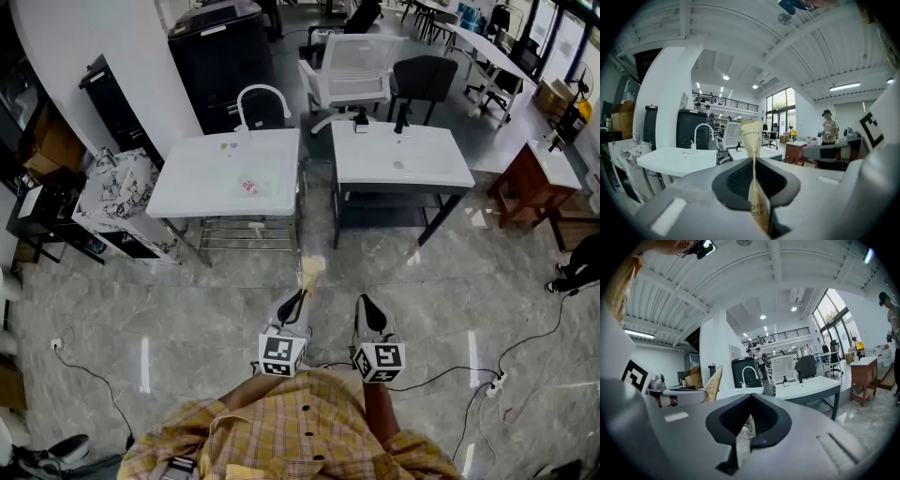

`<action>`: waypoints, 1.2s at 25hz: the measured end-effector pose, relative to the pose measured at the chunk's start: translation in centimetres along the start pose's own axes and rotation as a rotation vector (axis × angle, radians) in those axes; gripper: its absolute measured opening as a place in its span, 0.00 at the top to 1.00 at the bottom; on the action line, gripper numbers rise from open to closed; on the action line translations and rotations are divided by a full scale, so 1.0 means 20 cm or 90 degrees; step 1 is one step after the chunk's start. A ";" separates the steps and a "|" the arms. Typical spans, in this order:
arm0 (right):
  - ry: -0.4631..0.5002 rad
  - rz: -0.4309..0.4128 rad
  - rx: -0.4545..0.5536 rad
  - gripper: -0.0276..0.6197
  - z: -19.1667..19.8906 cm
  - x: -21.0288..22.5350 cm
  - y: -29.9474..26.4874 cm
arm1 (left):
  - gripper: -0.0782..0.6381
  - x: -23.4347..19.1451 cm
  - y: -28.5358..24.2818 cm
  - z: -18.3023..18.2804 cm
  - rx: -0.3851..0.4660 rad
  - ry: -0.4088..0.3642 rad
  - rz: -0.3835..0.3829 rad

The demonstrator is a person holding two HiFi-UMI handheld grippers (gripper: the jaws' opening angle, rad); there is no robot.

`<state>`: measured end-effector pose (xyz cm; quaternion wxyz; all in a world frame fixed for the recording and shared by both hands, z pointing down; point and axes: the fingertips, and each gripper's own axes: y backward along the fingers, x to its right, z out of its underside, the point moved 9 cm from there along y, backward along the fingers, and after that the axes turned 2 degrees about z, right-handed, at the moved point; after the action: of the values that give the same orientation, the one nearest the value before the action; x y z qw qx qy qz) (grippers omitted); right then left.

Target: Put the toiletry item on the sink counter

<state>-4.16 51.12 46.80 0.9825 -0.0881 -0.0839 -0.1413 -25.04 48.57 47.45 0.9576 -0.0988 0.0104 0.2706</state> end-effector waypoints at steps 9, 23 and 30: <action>0.005 0.009 0.012 0.96 -0.01 0.08 -0.01 | 0.87 0.05 -0.03 0.00 0.006 0.002 -0.007; -0.011 0.024 -0.006 0.96 0.03 0.34 -0.15 | 0.87 0.10 -0.38 0.02 -0.003 0.013 0.017; -0.014 0.028 -0.009 0.96 -0.07 0.54 -0.39 | 0.88 0.07 -0.70 -0.04 -0.002 0.026 0.018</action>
<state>4.02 40.66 48.66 0.9837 -0.0981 -0.0919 -0.1191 -16.58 37.46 49.15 0.9531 -0.1058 0.0307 0.2817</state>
